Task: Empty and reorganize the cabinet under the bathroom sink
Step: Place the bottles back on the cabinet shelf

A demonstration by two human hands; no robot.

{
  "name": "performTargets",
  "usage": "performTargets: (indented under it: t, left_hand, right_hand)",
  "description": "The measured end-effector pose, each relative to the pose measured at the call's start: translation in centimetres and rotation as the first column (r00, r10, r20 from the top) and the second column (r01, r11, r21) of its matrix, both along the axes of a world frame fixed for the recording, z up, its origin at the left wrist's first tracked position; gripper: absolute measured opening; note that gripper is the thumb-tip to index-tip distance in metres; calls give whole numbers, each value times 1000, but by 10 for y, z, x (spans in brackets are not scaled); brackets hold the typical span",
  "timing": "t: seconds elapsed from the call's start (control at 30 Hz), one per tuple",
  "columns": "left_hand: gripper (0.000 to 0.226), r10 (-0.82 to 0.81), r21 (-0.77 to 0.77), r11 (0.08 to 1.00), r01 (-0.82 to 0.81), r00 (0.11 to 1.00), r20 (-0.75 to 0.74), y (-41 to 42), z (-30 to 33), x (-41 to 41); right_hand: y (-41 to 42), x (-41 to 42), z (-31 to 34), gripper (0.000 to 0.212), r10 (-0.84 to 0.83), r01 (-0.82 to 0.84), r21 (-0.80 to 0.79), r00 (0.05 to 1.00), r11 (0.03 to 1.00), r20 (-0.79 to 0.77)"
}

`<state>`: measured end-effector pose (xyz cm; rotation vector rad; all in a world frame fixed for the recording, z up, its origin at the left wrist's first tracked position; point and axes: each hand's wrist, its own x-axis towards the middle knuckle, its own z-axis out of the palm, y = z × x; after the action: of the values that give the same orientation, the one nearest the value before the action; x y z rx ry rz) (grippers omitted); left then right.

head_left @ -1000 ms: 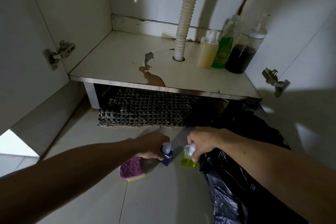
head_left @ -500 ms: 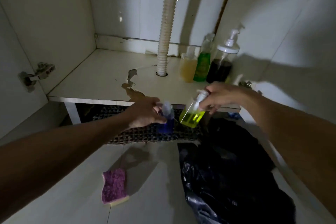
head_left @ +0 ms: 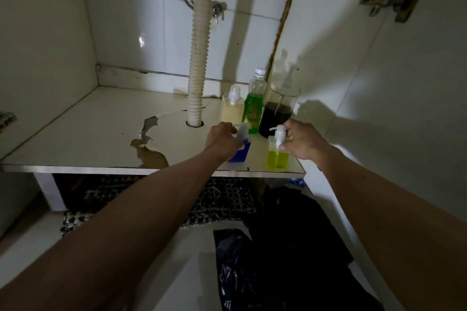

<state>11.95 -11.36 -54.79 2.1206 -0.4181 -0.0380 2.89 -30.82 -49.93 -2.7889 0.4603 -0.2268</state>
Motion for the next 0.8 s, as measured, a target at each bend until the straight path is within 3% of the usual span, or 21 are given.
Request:
performTargets:
  t: [0.2, 0.3, 0.4, 0.67, 0.8]
  left_hand:
    - [56, -9, -36, 999, 10, 1000, 19, -10, -10, 8]
    - [67, -4, -21, 1000, 4, 1000, 18, -5, -19, 4]
    - [52, 7, 34, 999, -8, 999, 32, -2, -28, 3]
    - [45, 25, 14, 1000, -26, 999, 44, -20, -29, 13]
    - [45, 43, 8, 999, -44, 996, 74, -43, -30, 28]
  right_hand:
    - [-6, -5, -19, 53, -101, 83, 169, 990, 982, 96]
    - [1, -8, -33, 84, -163, 142, 296, 986, 945, 47]
    - [12, -5, -48, 101, -250, 219, 387, 968, 896, 32]
    - [20, 17, -59, 68, -392, 322, 345, 907, 882, 153]
    - [16, 34, -69, 55, -473, 348, 416, 846, 840, 246]
